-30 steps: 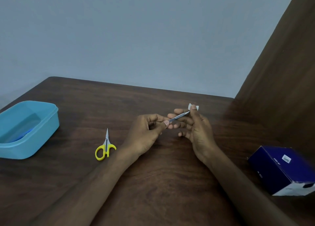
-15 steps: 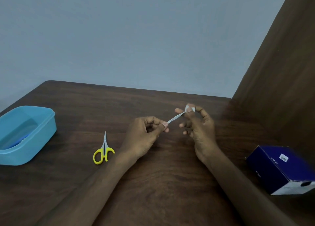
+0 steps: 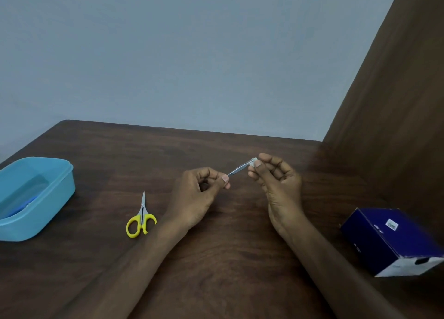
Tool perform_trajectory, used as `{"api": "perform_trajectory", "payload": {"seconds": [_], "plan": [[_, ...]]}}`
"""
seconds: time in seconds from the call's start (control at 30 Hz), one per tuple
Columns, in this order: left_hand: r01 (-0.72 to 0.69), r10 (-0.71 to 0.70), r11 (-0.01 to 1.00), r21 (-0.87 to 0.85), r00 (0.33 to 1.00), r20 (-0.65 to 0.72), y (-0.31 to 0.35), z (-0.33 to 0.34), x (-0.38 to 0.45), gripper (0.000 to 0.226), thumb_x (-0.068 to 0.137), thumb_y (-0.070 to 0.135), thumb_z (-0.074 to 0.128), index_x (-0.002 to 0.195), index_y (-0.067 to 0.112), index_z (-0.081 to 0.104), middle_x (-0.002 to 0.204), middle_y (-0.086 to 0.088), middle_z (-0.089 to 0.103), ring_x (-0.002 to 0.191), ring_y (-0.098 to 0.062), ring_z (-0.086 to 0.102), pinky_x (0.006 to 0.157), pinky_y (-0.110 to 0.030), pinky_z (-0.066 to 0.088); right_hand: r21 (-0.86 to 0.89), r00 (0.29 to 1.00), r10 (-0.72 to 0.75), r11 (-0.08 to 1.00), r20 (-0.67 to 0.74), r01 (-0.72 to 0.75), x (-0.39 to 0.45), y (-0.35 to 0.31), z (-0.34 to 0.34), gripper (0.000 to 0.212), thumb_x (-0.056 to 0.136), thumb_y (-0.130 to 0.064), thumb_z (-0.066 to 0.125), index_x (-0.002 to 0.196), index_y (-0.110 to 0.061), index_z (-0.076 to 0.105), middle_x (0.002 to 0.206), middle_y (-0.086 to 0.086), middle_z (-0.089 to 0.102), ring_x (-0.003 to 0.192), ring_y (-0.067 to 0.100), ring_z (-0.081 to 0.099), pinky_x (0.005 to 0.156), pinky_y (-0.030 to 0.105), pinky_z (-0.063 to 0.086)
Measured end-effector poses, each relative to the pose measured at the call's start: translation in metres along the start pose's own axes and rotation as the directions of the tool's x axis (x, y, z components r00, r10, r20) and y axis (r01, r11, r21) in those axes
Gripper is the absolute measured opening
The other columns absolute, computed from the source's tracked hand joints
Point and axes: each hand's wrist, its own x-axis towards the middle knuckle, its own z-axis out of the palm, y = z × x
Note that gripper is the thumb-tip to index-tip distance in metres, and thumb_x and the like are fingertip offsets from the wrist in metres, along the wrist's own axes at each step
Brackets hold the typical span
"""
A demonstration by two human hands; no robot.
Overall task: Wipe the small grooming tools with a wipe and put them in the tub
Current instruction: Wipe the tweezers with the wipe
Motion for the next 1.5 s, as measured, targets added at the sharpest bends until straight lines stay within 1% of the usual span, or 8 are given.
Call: {"api": "perform_trajectory", "payload": {"seconds": [0.1, 0.37, 0.53, 0.63, 0.7, 1.03, 1.27, 1.5], "plan": [[-0.027, 0.026, 0.999, 0.035, 1.0, 0.005, -0.001, 0.0, 0.0, 0.021, 0.099, 0.03, 0.075, 0.08, 0.024, 0.08, 0.077, 0.006, 0.079, 0.064, -0.02, 0.06, 0.062, -0.031, 0.046, 0.016, 1.0, 0.002, 1.0, -0.018, -0.001, -0.001, 0.0, 0.001, 0.02, 0.087, 0.006, 0.079, 0.105, -0.001, 0.073, 0.093, 0.012, 0.079, 0.079, 0.018, 0.077, 0.075, 0.027, 0.065], [-0.036, 0.035, 0.997, 0.068, 0.999, 0.011, 0.002, 0.0, -0.002, 0.02, 0.099, 0.029, 0.075, 0.081, 0.022, 0.08, 0.08, 0.01, 0.079, 0.064, -0.011, 0.061, 0.062, -0.028, 0.046, 0.018, 0.999, 0.011, 1.0, -0.032, -0.01, -0.003, -0.001, 0.002, 0.015, 0.092, -0.001, 0.077, 0.106, -0.003, 0.072, 0.088, 0.009, 0.079, 0.071, 0.015, 0.072, 0.07, 0.026, 0.061], [-0.043, 0.044, 0.995, 0.092, 0.999, -0.011, 0.001, 0.0, -0.002, 0.02, 0.099, 0.029, 0.075, 0.08, 0.023, 0.08, 0.079, 0.01, 0.078, 0.063, -0.022, 0.064, 0.061, -0.028, 0.046, 0.044, 0.999, 0.053, 0.998, 0.009, -0.053, -0.006, -0.004, 0.002, 0.019, 0.092, 0.001, 0.075, 0.111, 0.002, 0.07, 0.093, 0.015, 0.079, 0.074, 0.02, 0.075, 0.073, 0.028, 0.064], [-0.043, 0.045, 0.993, 0.108, 0.999, -0.012, 0.001, 0.0, -0.002, 0.02, 0.099, 0.029, 0.075, 0.08, 0.024, 0.08, 0.079, 0.012, 0.078, 0.059, -0.005, 0.06, 0.058, -0.02, 0.044, 0.008, 0.998, 0.054, 0.998, 0.023, -0.054, -0.008, -0.003, 0.002, 0.022, 0.09, 0.001, 0.077, 0.111, 0.0, 0.071, 0.092, 0.013, 0.081, 0.072, 0.018, 0.075, 0.07, 0.027, 0.063], [-0.045, 0.046, 0.991, 0.127, 0.999, -0.007, 0.001, 0.0, -0.002, 0.02, 0.099, 0.028, 0.075, 0.08, 0.024, 0.08, 0.08, 0.012, 0.079, 0.057, 0.0, 0.057, 0.057, -0.015, 0.042, -0.022, 0.999, 0.043, 0.999, 0.02, -0.043, -0.007, -0.002, 0.002, 0.024, 0.089, 0.0, 0.079, 0.111, -0.003, 0.071, 0.091, 0.01, 0.081, 0.072, 0.016, 0.073, 0.068, 0.025, 0.062], [-0.038, 0.046, 0.984, 0.176, 0.998, -0.042, 0.004, 0.0, -0.001, 0.02, 0.097, 0.026, 0.077, 0.077, 0.023, 0.079, 0.076, 0.011, 0.078, 0.054, 0.001, 0.056, 0.055, -0.012, 0.04, -0.061, 0.984, 0.146, 0.988, 0.105, -0.14, -0.013, -0.003, 0.005, 0.032, 0.085, -0.002, 0.083, 0.113, -0.013, 0.071, 0.088, 0.008, 0.079, 0.064, 0.012, 0.06, 0.061, 0.023, 0.052], [-0.043, 0.049, 0.984, 0.175, 0.998, -0.029, 0.007, 0.0, -0.003, 0.02, 0.098, 0.025, 0.076, 0.078, 0.023, 0.079, 0.079, 0.012, 0.08, 0.056, 0.002, 0.058, 0.058, -0.01, 0.041, -0.02, 0.983, 0.179, 0.984, 0.052, -0.178, -0.01, -0.004, 0.002, 0.027, 0.082, -0.002, 0.085, 0.106, -0.007, 0.074, 0.098, 0.012, 0.081, 0.078, 0.015, 0.071, 0.072, 0.026, 0.059], [-0.04, 0.045, 0.985, 0.166, 0.999, -0.029, 0.006, -0.001, -0.004, 0.02, 0.098, 0.025, 0.076, 0.078, 0.023, 0.079, 0.077, 0.013, 0.079, 0.062, 0.001, 0.063, 0.059, -0.009, 0.042, -0.109, 0.965, 0.231, 0.97, 0.124, -0.218, -0.016, -0.004, 0.005, 0.026, 0.081, -0.001, 0.086, 0.103, -0.006, 0.072, 0.094, 0.014, 0.081, 0.081, 0.02, 0.077, 0.077, 0.03, 0.064]]}}
